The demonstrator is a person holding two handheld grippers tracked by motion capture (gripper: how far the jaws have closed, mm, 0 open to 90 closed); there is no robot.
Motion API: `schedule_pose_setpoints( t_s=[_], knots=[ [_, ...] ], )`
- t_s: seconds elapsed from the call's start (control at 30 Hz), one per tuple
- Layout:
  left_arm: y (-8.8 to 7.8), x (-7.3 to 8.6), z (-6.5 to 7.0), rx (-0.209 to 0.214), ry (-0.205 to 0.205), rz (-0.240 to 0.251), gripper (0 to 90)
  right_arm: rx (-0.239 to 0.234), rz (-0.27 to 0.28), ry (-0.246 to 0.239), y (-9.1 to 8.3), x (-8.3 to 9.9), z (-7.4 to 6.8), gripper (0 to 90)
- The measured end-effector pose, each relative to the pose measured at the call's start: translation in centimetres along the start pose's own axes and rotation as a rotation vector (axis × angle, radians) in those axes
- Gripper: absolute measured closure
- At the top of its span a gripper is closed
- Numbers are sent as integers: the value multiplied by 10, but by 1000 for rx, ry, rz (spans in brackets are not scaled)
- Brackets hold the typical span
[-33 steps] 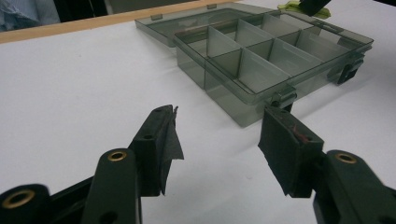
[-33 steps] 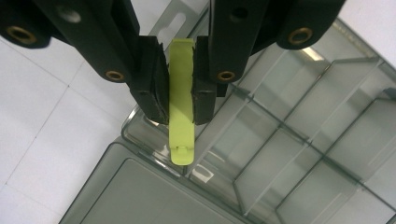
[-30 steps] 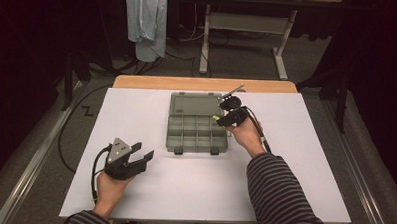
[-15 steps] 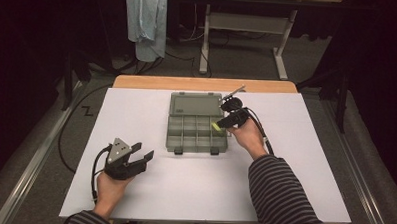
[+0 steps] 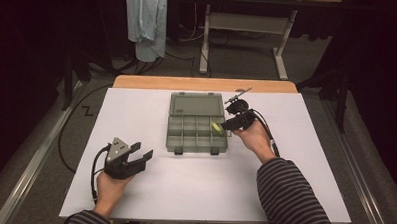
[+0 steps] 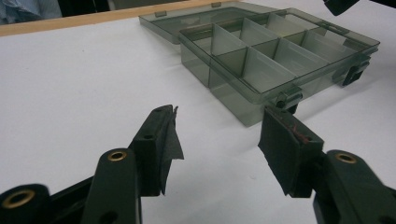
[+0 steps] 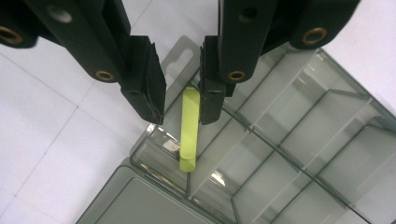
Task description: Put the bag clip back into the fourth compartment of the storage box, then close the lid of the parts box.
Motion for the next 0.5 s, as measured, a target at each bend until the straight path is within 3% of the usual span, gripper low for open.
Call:
schedule_pose_setpoints(
  t_s=[0.13, 0.5],
  knots=[
    [0, 1, 2, 1, 14, -6, 451, -1, 11, 1, -3, 7, 2, 722],
    [-1, 1, -1, 3, -4, 0, 451, -49, 30, 41, -4, 22, 0, 705]
  ],
)
Point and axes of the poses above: each handheld gripper's, and its own axes: y roughly forward along the jaws, x roughly out of its underside, z roughly to its right, the point moved 9 cm from there along y, roughly forward along the jaws, and after that the axes turned 2 degrees about -x, right-handed, at the moved point
